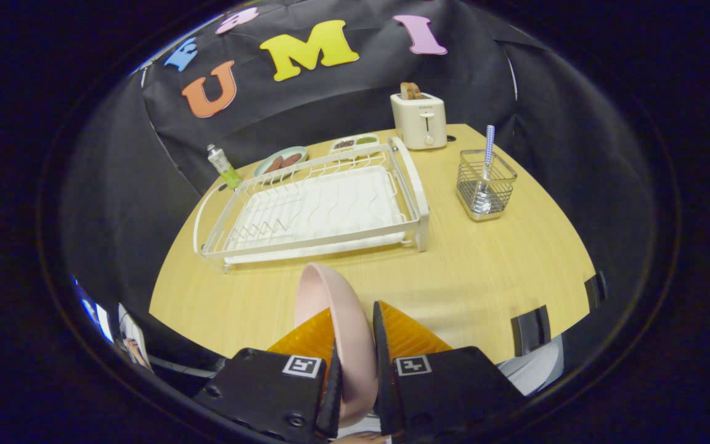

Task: Take the plate from the dish rack, then take the spoon from the basket and place it into the plate.

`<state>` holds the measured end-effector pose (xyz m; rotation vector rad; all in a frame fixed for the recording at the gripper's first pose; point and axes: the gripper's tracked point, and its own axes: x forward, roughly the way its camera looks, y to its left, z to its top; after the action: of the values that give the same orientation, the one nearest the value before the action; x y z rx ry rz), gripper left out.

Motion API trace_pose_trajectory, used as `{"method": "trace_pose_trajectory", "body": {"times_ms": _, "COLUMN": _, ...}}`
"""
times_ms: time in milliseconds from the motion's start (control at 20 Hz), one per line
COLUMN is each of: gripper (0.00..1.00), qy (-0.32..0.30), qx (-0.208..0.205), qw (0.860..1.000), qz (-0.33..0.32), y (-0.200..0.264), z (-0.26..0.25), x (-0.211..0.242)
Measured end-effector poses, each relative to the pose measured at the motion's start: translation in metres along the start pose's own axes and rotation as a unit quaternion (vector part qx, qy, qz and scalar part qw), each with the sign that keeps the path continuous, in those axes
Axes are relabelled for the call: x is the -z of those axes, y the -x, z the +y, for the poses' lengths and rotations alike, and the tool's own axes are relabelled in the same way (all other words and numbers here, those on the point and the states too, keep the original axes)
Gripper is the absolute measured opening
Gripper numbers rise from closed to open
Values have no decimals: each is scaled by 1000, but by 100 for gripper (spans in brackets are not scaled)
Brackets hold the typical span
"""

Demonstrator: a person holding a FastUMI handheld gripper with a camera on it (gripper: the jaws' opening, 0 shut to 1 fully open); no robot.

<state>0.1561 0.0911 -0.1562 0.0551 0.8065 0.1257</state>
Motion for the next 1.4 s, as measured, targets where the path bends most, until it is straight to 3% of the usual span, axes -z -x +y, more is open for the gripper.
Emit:
{"method": "trace_pose_trajectory", "body": {"times_ms": 100, "gripper": 28, "qy": 3, "qx": 18, "qw": 999, "qz": -27, "y": -10, "z": -16, "x": 0}}
{"method": "trace_pose_trajectory", "body": {"times_ms": 300, "gripper": 26, "qy": -17, "qx": 10, "qw": 1000, "qz": -11, "y": -38, "z": -30, "x": 12}}
{"method": "trace_pose_trajectory", "body": {"times_ms": 600, "gripper": 25, "qy": -32, "qx": 10, "qw": 998, "qz": -48, "y": -47, "z": -45, "x": -1}}
{"method": "trace_pose_trajectory", "body": {"times_ms": 850, "gripper": 33, "qy": -18, "qx": 1, "qw": 993, "qz": -117, "y": -34, "z": -57, "x": -23}}
{"method": "trace_pose_trajectory", "body": {"times_ms": 1000, "gripper": 75, "qy": 23, "qx": 33, "qw": 984, "qz": -174, "y": -23, "z": -73, "x": -42}}
{"method": "trace_pose_trajectory", "body": {"times_ms": 1100, "gripper": 94, "qy": 36, "qx": 44, "qw": 979, "qz": -194, "y": -19, "z": -80, "x": -49}}
{"method": "trace_pose_trajectory", "body": {"times_ms": 1200, "gripper": 100, "qy": 21, "qx": 39, "qw": 977, "qz": -211, "y": -20, "z": -84, "x": -58}}
{"method": "trace_pose_trajectory", "body": {"times_ms": 1400, "gripper": 100, "qy": 24, "qx": 34, "qw": 970, "qz": -241, "y": -25, "z": -106, "x": -85}}
